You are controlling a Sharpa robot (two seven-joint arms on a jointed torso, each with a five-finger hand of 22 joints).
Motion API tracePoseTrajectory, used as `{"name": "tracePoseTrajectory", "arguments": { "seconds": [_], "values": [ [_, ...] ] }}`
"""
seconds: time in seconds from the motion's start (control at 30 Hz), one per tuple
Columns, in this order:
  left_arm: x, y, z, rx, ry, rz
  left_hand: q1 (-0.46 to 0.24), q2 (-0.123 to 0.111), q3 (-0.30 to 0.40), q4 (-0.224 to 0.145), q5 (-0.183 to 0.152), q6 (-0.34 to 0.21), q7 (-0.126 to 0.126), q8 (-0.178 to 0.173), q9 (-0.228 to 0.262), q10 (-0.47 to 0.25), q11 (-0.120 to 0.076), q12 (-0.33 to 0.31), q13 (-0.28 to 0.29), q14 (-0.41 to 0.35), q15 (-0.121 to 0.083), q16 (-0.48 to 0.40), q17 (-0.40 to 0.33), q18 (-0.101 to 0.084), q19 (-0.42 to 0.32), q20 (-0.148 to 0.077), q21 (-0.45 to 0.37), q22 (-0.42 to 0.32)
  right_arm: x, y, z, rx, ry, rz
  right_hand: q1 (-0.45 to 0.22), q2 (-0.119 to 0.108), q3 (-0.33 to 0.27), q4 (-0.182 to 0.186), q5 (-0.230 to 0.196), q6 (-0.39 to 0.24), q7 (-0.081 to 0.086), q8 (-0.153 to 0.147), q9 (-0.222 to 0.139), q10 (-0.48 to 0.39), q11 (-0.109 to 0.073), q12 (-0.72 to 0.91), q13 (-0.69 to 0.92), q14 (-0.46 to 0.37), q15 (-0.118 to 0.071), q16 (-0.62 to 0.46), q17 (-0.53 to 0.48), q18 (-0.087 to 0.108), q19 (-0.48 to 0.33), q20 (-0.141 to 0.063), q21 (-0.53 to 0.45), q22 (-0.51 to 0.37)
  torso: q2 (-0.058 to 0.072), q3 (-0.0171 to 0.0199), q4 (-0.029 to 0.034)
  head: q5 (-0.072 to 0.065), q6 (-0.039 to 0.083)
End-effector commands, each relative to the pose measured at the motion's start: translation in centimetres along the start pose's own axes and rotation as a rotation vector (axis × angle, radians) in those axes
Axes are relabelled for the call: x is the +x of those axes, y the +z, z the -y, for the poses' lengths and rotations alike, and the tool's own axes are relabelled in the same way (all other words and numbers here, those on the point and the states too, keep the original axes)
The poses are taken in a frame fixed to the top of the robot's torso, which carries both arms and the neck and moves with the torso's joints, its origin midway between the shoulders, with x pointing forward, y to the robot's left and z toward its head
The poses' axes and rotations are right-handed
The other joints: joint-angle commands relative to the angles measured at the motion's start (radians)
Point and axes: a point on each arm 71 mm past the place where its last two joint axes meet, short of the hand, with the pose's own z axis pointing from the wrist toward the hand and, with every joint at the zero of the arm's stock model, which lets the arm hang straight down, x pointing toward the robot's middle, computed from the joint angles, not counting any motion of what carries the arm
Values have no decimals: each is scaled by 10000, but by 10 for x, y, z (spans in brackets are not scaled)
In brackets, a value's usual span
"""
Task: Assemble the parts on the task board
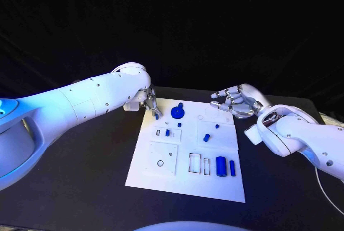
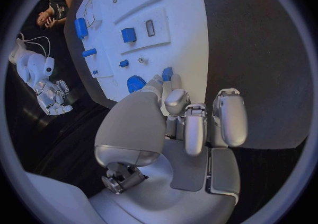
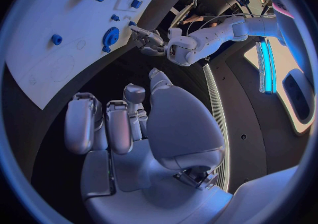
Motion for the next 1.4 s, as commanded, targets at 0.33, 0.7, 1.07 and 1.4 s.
{"name": "tracePoseTrajectory", "arguments": {
  "seconds": [0.33, 0.7, 1.07, 1.4],
  "values": [
    [3, 0, 2, 232, 52, -482, 346, 62, 329, -82, 28, 60, -64, 93, 42, 56, -90, 30, -1, 1051, -96, 31, 2634, 120, 53, -76, 57, 354, 2, 0, -1, -72, -32, -132, 1, 121, -6, -45, -1, 47, 4, 30, 14, -4, -11, 44, 4, 606, -58, -60, 727, 92, -10, -38, -66, -8, -3, 3, 4, 10, -25],
    [4, 0, 2, 241, 83, -560, -186, -257, 119, 297, -38, 145, -38, 165, 86, 126, -65, 57, 9, 1051, -81, 31, 2634, 112, 71, -73, 63, 394, 2, 0, -1, -82, -30, -131, -2, 134, -15, -43, 0, 62, 3, 37, 18, 7, -12, 69, 20, 606, -59, -63, 725, 93, -11, -39, -69, -12, 1, 3, 4, 22, -39],
    [4, 0, 1, 209, 69, -548, -627, -362, -169, 362, -53, 178, -31, 209, 120, 149, -54, 66, 9, 1051, -72, 31, 2634, 111, 77, -63, 59, 413, 2, 0, -1, -86, -30, -132, -2, 134, -15, -43, 0, 62, 3, 37, 18, 7, -12, 69, 20, 606, -59, -63, 725, 93, -11, -39, -69, -12, 3, 6, 2, 28, -50],
    [4, 0, 2, 271, 14, -556, -281, -160, -12, 161, -1, 176, -97, 249, 158, 164, -109, 77, 21, 1051, -107, 31, 2634, 109, 93, -84, 70, 446, 2, 1, -1, -97, -26, -143, -2, 134, -15, -43, 0, 62, 3, 37, 18, 7, -12, 69, 20, 606, -59, -63, 725, 93, -11, -39, -69, -12, 2, 9, 0, 21, -77]
  ]
}}
